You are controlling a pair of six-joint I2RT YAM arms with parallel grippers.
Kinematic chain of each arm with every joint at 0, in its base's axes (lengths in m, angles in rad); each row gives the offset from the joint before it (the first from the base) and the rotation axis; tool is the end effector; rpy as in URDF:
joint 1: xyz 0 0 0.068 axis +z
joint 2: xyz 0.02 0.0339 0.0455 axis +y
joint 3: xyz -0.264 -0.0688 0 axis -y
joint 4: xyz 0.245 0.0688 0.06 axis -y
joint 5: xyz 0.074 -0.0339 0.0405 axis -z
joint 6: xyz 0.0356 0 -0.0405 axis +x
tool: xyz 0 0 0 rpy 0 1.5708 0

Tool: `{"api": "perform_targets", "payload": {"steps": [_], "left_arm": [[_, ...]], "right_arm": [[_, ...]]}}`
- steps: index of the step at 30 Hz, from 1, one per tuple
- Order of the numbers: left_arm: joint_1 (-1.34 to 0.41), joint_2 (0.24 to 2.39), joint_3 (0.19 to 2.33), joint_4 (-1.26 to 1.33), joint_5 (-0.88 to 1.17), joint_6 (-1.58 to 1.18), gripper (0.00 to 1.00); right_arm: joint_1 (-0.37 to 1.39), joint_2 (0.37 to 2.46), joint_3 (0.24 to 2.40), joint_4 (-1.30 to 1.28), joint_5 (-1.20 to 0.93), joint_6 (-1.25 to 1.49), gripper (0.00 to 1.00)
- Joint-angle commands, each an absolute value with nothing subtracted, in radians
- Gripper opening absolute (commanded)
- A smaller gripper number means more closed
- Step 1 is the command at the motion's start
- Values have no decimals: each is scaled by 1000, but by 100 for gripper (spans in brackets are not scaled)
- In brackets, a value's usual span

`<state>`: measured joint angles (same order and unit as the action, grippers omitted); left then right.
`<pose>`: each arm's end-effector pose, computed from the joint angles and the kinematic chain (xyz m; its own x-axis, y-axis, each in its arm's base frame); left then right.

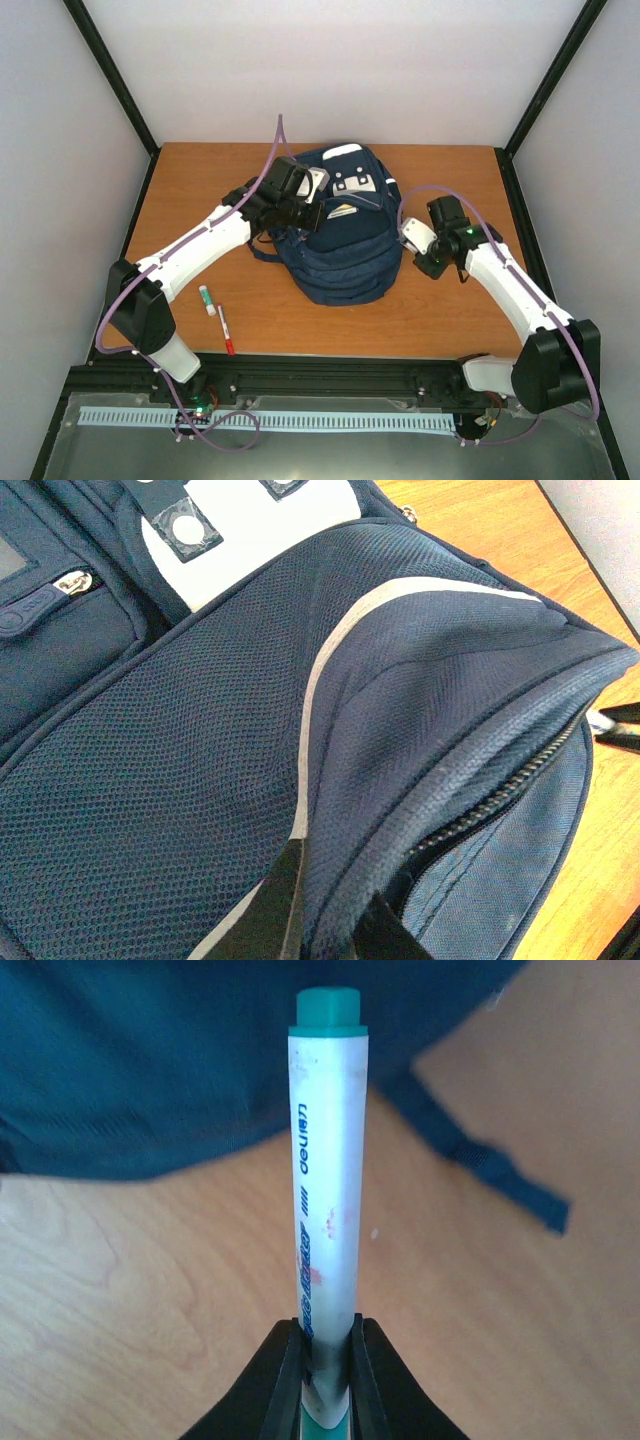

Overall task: Pack the student bag
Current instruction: Pick up the stationery from the center of the board, then place the stationery in the student bag.

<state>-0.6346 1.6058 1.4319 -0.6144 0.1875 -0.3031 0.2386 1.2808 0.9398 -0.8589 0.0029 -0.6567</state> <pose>0.2842 -0.2174 0.3168 -0.7505 0.1884 -0.6335 0.4865 0.8063 -0.3366 0.2286 0.0555 0.2389 -0.5736 -0.7678 -0.2854 -0.7393 0.6353 -0.2234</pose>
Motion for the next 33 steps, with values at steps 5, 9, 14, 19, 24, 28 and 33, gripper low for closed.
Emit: {"api": "perform_targets", "payload": {"steps": [5, 9, 14, 19, 24, 28, 33], "left_arm": [[-629, 1573, 1510, -570, 236, -342, 3], [-629, 1575, 1509, -570, 236, -344, 3], [-629, 1575, 1509, -571, 228, -338, 3], [-629, 1575, 1511, -572, 228, -339, 3], [-629, 1568, 1511, -572, 227, -338, 3], [-629, 1570, 1512, -572, 229, -340, 3], [-629, 1574, 1511, -572, 228, -341, 3]], "right_arm": [[456, 1243, 1072, -817, 106, -764, 5], [601, 1279, 1097, -740, 245, -861, 5], [709, 1349, 1162, -681, 352, -968, 5], [736, 1390, 1215, -728, 338, -951, 4], [736, 1329, 1141, -746, 351, -942, 3], [736, 1253, 1114, -777, 364, -943, 3], [711, 1203, 1121, -806, 334, -944, 3]]}}
